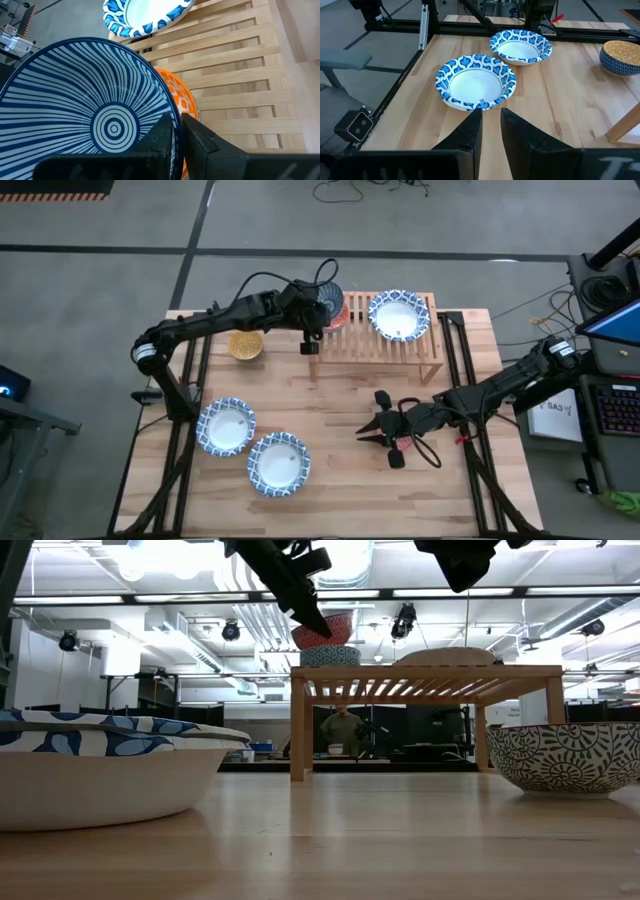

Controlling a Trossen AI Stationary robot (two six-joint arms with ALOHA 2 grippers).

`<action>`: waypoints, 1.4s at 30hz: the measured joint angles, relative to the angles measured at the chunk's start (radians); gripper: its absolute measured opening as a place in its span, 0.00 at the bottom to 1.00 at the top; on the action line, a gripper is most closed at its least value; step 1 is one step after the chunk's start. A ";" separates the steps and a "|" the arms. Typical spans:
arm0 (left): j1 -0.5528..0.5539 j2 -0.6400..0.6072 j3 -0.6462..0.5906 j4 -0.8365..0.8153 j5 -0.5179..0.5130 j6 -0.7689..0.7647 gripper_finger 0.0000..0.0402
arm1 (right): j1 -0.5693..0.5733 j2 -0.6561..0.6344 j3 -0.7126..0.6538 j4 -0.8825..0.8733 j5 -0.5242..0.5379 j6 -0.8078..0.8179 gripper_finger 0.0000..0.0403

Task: Place and stack bowls onto a shelf
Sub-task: Stack the blue patterned bowl on top of the orange patterned bowl on the shelf

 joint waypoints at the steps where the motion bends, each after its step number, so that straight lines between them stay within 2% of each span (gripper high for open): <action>1: 0.000 0.000 0.000 0.000 0.000 0.000 0.03 | 0.000 0.000 0.000 0.000 0.000 0.000 0.15; 23: 0.000 0.000 0.000 -0.003 0.000 -0.008 0.04 | 0.000 0.000 0.000 0.000 0.000 0.000 0.15; 42: -0.002 -0.001 0.000 0.008 -0.001 -0.002 0.23 | 0.000 0.000 0.000 0.000 0.000 0.000 0.15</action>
